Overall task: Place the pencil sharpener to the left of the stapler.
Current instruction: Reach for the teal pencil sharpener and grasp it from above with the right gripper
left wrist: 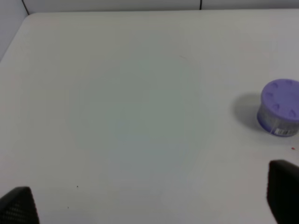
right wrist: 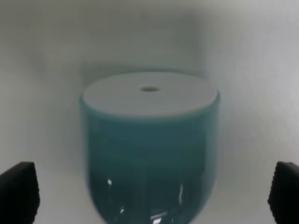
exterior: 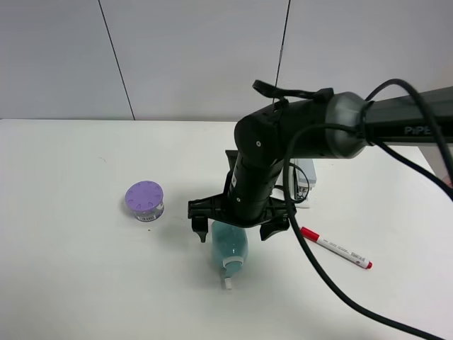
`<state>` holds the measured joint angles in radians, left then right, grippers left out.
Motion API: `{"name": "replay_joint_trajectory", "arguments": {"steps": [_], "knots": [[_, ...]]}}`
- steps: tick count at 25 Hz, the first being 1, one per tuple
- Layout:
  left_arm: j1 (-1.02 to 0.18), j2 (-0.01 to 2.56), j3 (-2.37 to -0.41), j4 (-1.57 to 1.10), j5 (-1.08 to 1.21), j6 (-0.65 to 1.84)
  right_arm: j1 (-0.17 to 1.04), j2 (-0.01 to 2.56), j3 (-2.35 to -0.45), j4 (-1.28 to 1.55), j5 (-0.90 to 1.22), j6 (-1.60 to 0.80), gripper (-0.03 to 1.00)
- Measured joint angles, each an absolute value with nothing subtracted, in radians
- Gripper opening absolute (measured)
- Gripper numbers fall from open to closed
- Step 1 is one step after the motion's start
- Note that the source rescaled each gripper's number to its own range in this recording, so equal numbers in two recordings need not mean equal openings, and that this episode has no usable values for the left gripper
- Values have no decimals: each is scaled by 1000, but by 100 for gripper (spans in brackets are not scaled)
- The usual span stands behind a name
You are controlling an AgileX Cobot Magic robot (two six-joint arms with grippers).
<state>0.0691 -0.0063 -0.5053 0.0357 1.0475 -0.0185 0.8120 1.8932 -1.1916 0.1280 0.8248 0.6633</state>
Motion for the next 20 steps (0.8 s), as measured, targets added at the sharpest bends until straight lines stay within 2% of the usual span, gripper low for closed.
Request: {"name": "replay_joint_trajectory", "arguments": {"steps": [5,10,11,12,13,14,20], "knots": [[69,-6,-505,36,1048,-19,812,1960,-1192,130,787,640,91],[69,-6,-505,36,1048,-19,812,1983,-1192,140,747,623,77],[69,-6,-505,36,1048,-19,812,1983,-1192,140,746,623,69],[69,-6,-505,36,1048,-19,812,1983,-1192,140,746,623,55],[69,-6,-505,36,1048,-19,812,1983,-1192,140,746,623,31],[69,-6,-505,36,1048,-19,812,1983,-1192,140,746,623,0],[69,-6,-505,36,1048,-19,812,1983,-1192,141,746,562,2]]}}
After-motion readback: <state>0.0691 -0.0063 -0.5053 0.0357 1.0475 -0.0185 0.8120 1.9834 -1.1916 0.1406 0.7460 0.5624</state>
